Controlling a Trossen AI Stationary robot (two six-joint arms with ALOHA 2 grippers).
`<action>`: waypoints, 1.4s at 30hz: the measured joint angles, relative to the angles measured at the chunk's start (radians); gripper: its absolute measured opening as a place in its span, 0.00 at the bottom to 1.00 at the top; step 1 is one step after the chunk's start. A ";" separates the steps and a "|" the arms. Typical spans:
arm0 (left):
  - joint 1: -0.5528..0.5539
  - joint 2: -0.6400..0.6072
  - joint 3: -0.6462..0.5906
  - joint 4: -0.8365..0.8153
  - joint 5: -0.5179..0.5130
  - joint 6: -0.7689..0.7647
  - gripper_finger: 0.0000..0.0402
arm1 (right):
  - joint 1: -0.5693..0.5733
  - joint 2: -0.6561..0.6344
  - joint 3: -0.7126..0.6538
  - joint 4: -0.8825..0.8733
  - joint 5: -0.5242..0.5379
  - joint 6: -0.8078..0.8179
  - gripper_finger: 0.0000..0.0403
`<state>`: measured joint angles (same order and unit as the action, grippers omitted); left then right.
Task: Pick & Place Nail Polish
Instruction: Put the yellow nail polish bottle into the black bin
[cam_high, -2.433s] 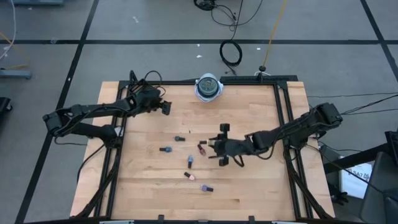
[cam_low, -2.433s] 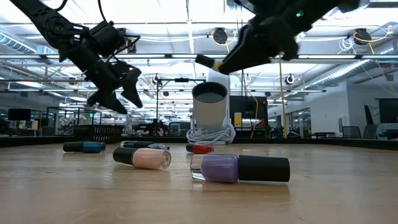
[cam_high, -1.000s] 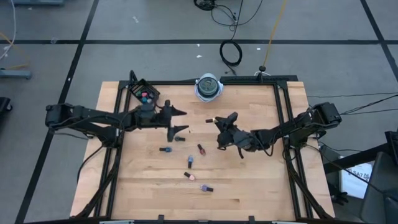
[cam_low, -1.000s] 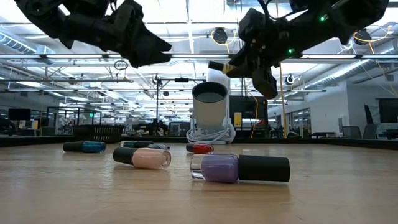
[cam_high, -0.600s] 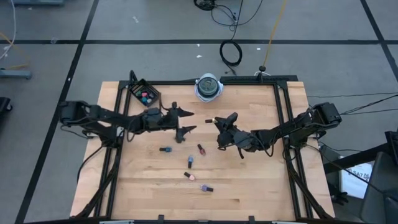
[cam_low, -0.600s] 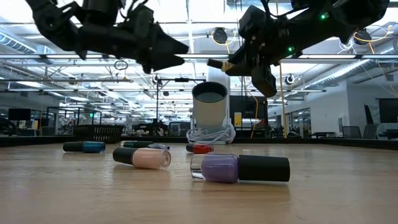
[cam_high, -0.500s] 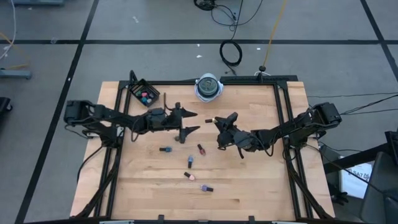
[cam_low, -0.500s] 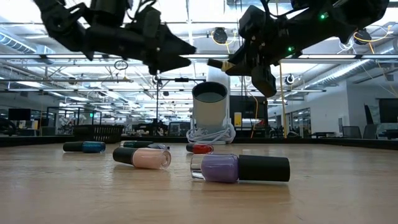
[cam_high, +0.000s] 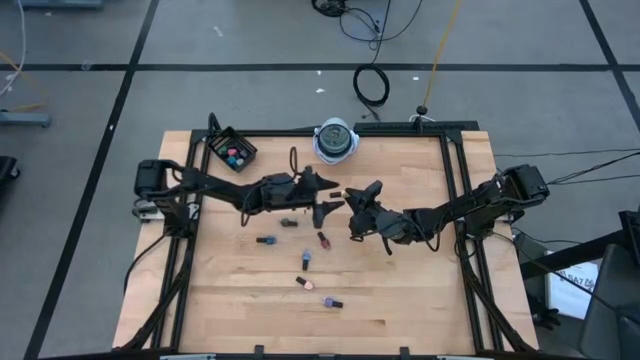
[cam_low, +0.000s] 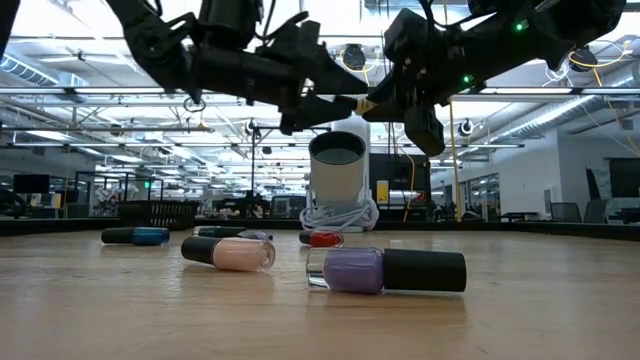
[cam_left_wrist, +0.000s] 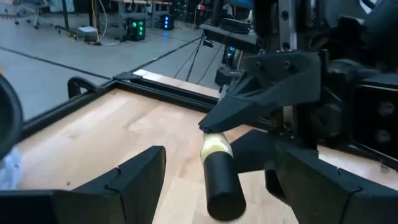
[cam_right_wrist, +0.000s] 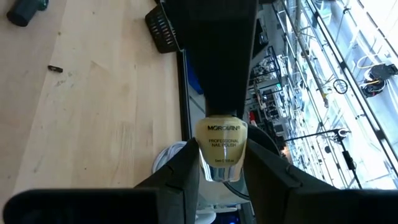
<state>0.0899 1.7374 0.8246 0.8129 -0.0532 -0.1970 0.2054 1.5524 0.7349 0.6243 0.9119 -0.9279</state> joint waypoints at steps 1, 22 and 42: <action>-0.001 0.013 0.011 0.000 0.000 -0.009 0.74 | 0.000 0.000 0.000 0.000 0.000 0.002 0.24; 0.001 0.089 0.086 0.006 -0.019 -0.075 0.67 | 0.003 0.000 0.000 0.000 -0.026 0.018 0.24; 0.014 0.062 0.086 -0.047 -0.006 -0.013 0.13 | 0.005 0.000 0.001 -0.002 -0.027 0.126 0.29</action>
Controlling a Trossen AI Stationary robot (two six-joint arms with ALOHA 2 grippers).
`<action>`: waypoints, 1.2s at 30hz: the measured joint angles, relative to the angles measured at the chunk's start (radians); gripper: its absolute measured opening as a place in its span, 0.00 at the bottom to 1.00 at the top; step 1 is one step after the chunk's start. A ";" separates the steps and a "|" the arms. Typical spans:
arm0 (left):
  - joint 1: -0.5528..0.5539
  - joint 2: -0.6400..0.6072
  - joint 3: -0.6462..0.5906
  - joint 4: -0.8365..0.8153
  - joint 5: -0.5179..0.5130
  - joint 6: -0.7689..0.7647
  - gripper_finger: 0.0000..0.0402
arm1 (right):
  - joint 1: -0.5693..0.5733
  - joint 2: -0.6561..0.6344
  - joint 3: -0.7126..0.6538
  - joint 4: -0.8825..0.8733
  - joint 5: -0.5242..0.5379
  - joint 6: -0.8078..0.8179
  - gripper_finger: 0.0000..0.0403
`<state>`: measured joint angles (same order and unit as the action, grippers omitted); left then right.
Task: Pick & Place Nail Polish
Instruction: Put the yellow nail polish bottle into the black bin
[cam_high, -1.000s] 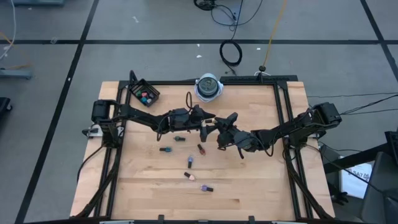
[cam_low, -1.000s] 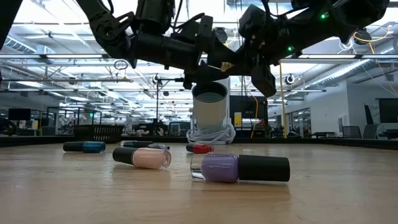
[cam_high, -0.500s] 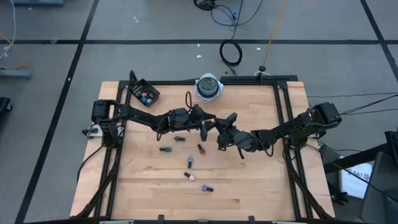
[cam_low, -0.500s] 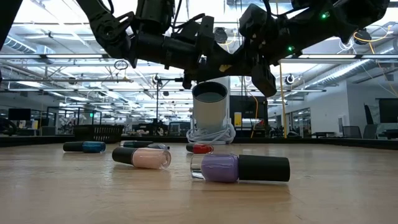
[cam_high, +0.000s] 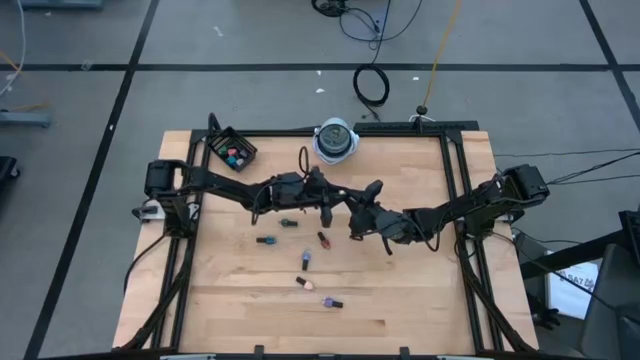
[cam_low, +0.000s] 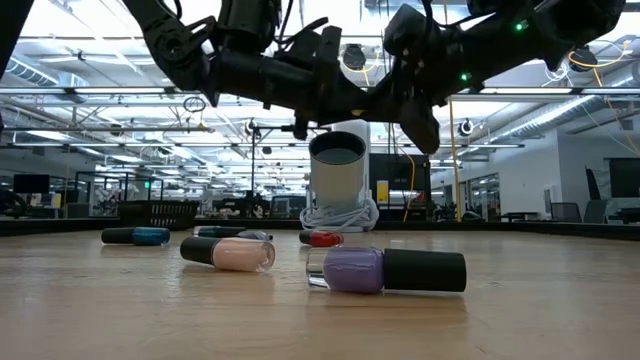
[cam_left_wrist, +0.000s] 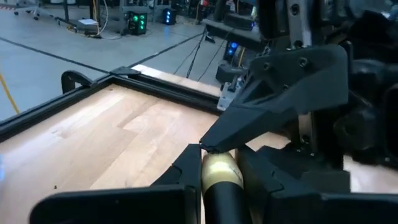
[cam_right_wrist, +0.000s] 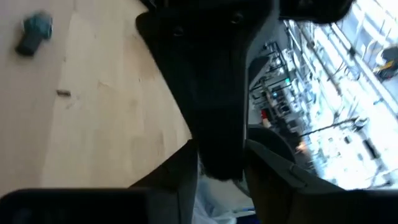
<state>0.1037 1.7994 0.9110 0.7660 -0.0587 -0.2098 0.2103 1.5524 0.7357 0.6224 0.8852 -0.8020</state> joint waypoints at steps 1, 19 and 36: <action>0.004 -0.010 0.000 -0.023 -0.007 0.010 0.13 | 0.002 0.000 0.000 -0.003 0.003 0.033 0.30; 0.104 -0.268 -0.192 -0.130 0.009 0.178 0.13 | -0.011 -0.248 -0.010 -0.265 -0.381 0.547 0.36; 0.342 -0.581 -0.680 0.292 1.046 -0.011 0.14 | -0.045 -0.520 -0.306 0.061 -0.466 0.574 0.33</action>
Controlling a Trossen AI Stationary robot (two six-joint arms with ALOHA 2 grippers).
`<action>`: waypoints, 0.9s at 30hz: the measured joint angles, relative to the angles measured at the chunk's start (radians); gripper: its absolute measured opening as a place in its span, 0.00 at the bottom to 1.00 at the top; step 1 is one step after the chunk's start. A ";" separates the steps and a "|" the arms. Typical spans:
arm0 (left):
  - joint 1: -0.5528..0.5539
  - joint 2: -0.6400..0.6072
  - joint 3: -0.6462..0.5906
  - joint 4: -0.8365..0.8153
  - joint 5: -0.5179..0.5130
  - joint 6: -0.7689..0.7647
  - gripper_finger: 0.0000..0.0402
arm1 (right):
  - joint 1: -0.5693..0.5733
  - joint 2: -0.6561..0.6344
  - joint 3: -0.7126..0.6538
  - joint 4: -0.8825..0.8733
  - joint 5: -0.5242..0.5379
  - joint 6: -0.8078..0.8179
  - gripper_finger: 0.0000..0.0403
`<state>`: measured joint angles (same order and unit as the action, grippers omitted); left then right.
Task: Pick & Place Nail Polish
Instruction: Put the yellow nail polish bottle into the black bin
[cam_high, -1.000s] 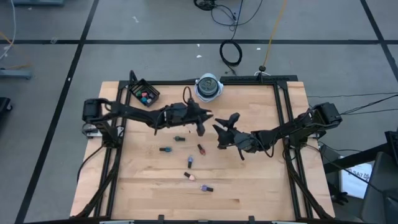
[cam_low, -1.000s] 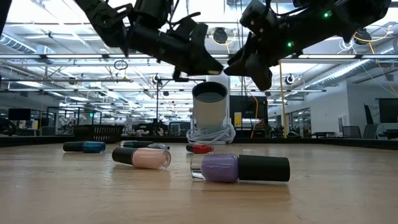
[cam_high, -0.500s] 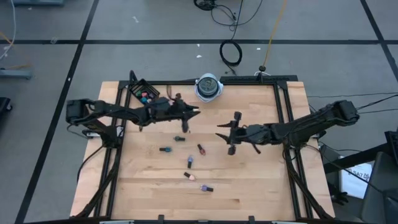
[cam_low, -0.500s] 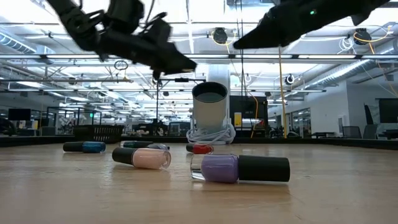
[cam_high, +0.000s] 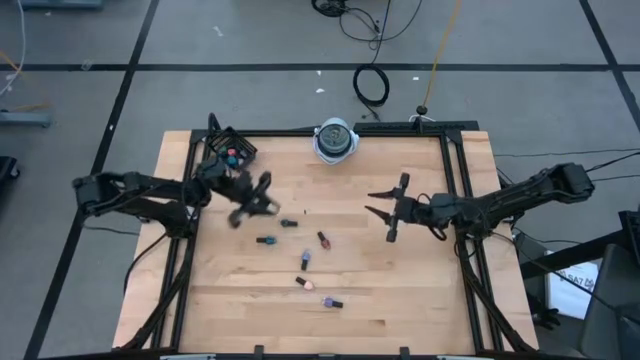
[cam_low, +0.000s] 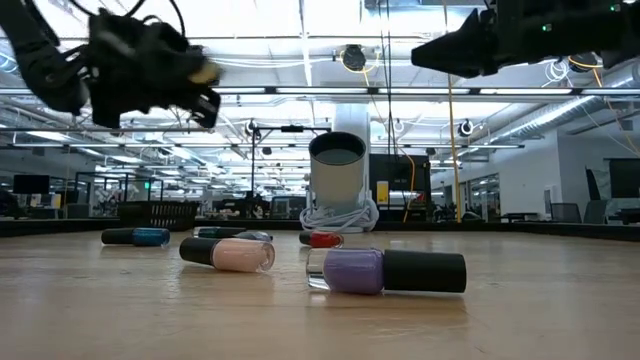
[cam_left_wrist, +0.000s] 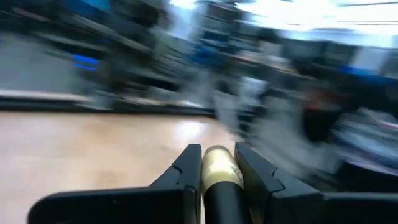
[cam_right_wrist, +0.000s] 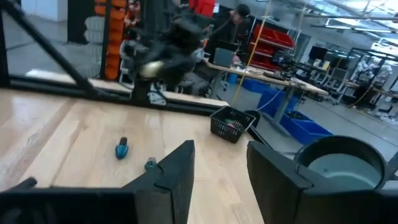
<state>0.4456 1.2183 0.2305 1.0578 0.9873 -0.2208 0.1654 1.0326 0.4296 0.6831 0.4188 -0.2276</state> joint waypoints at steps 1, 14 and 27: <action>-0.005 -0.010 -0.017 0.008 0.059 -0.014 0.14 | -0.003 -0.005 -0.004 0.005 -0.001 0.006 0.33; 0.093 -0.058 -0.040 -0.018 -0.273 -0.048 0.15 | -0.010 -0.010 -0.006 0.004 -0.001 0.018 0.33; 0.257 -0.057 -0.040 -0.454 -1.274 -0.210 0.15 | -0.010 -0.010 -0.006 0.001 -0.001 0.013 0.33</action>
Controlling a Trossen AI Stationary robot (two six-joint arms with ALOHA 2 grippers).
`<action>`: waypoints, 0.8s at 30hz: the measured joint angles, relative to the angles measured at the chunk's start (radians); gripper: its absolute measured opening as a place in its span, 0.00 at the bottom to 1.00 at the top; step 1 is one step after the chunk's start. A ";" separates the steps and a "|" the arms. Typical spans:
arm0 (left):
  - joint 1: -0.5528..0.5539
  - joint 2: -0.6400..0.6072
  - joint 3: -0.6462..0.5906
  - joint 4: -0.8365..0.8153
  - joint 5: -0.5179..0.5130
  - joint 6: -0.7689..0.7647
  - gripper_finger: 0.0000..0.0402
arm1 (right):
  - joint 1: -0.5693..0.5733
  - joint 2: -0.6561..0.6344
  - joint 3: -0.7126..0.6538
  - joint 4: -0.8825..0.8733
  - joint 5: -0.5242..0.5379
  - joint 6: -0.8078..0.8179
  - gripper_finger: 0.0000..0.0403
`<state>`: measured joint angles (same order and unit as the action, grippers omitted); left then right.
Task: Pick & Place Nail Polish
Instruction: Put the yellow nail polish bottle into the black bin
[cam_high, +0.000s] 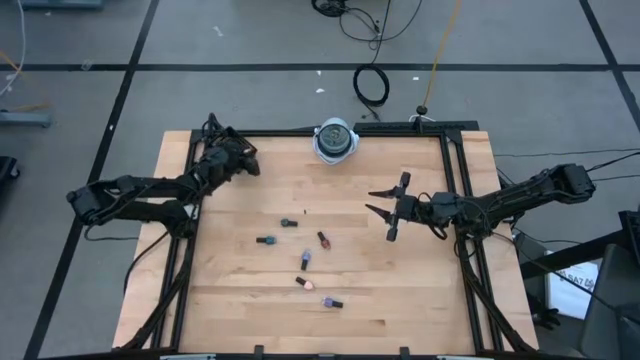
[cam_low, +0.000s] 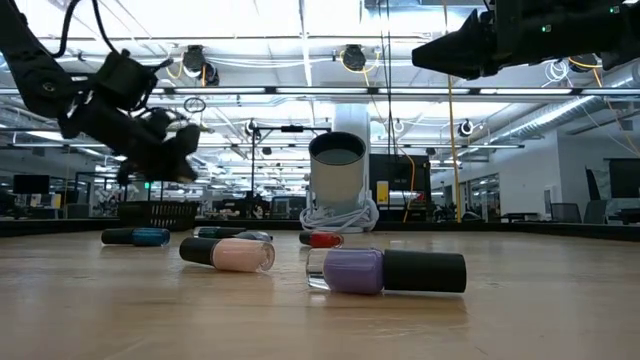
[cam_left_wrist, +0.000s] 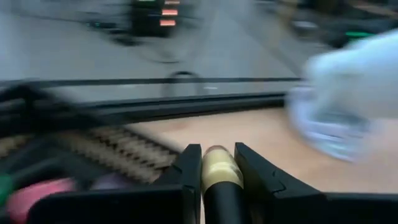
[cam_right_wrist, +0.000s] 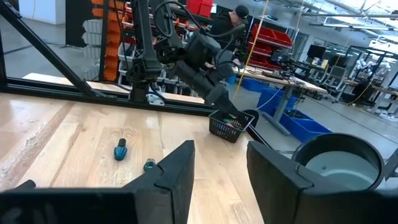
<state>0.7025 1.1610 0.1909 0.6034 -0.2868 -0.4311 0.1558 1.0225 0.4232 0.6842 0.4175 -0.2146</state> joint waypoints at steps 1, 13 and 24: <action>0.000 0.000 0.000 -0.023 -0.054 -0.007 0.15 | 0.000 0.000 0.000 0.000 0.000 -0.003 0.33; 0.000 0.000 0.001 -0.087 -0.355 0.031 0.21 | -0.017 0.000 0.000 -0.003 0.000 0.009 0.33; 0.000 0.000 0.001 -0.093 -0.395 0.029 0.53 | -0.026 0.001 0.000 -0.019 -0.001 0.019 0.33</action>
<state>0.7029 1.1610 0.1917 0.5102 -0.6817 -0.4019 0.1299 1.0233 0.4236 0.6647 0.4168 -0.1951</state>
